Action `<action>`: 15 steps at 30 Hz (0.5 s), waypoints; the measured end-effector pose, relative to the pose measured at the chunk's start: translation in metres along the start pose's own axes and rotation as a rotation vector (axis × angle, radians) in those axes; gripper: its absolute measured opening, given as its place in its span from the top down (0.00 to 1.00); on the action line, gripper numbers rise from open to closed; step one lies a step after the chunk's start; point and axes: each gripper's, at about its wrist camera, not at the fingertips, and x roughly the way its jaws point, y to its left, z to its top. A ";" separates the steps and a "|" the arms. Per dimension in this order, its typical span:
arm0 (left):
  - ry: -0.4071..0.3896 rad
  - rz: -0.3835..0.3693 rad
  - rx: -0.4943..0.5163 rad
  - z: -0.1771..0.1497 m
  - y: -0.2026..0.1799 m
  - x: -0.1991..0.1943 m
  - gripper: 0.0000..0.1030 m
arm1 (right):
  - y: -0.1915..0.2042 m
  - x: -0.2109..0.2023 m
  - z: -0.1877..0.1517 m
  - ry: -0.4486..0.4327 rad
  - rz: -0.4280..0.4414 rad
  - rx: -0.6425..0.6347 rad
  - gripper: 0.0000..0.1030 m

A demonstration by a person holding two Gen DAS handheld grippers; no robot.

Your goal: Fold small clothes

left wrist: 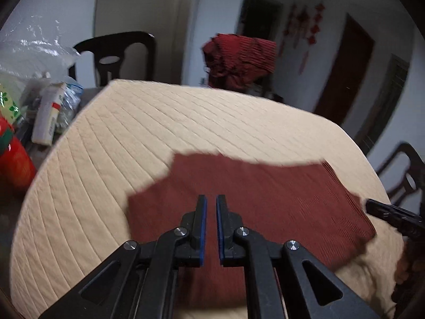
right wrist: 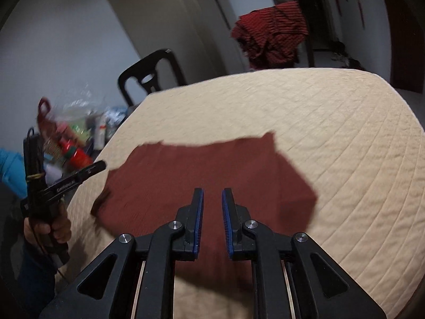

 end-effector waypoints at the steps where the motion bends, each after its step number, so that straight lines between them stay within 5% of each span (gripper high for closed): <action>1: 0.009 -0.025 0.002 -0.009 -0.006 -0.002 0.90 | 0.009 0.001 -0.009 0.002 -0.001 -0.011 0.86; 8: 0.074 -0.102 0.092 -0.052 -0.050 0.002 0.82 | 0.038 0.019 -0.039 0.034 0.008 -0.045 0.86; 15: 0.099 -0.099 0.073 -0.060 -0.046 0.012 0.79 | 0.009 0.022 -0.051 0.052 -0.038 0.044 0.88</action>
